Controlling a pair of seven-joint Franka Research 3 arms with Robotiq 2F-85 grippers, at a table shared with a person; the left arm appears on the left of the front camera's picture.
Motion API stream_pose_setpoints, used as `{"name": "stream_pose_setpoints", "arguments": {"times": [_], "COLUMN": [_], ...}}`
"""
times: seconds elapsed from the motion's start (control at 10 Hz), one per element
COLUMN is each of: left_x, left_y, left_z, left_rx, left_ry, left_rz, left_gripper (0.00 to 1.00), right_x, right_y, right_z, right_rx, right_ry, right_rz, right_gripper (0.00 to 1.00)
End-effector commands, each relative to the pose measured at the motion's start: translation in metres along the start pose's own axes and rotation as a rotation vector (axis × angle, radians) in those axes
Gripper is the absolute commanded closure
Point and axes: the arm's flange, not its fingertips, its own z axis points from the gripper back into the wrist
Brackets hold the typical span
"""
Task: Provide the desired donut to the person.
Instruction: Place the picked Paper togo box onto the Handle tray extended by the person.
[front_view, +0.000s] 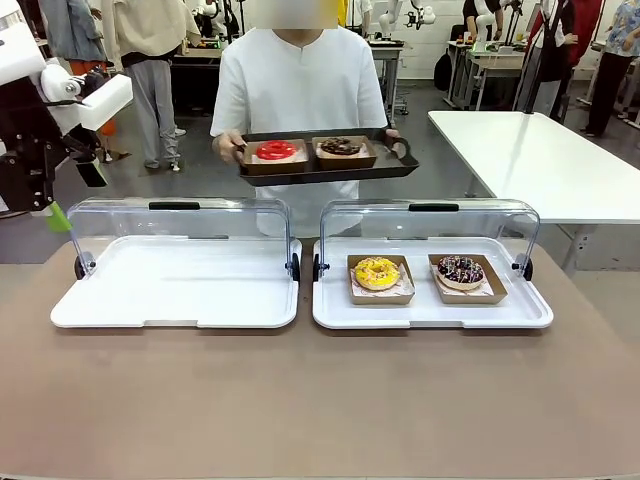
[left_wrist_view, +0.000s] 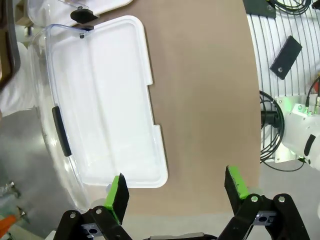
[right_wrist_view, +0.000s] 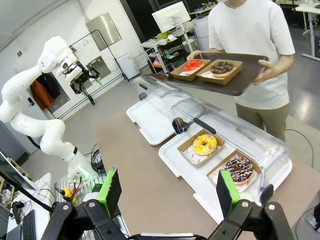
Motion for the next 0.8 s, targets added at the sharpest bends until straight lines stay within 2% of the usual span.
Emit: {"name": "stream_pose_setpoints", "arguments": {"times": [0.0, 0.2, 0.4, 0.5, 0.7], "left_x": [0.000, 0.000, -0.062, -0.098, -0.169], "left_y": [-0.001, 0.000, -0.008, -0.012, -0.018], "left_z": [0.001, 0.000, 0.042, 0.040, 0.029], "left_rx": [0.003, 0.000, 0.106, 0.100, 0.119], "left_ry": [-0.001, 0.000, -0.338, -0.458, -0.676], "left_rz": [-0.002, 0.000, 0.096, 0.138, 0.138], "left_gripper": [0.00, 0.00, 0.00, 0.00, 0.00], "right_x": [0.001, 0.001, 0.001, 0.001, 0.001], "right_y": [0.001, 0.001, 0.001, 0.001, 0.001], "right_z": [-0.001, -0.001, -0.001, -0.001, -0.001], "right_rx": [0.002, 0.002, 0.002, 0.002, 0.002], "right_ry": [-0.005, -0.005, -0.005, -0.005, -0.005], "right_rz": [0.002, 0.002, 0.002, 0.002, 0.002], "right_gripper": [0.00, 0.00, 0.00, 0.00, 0.00]}}
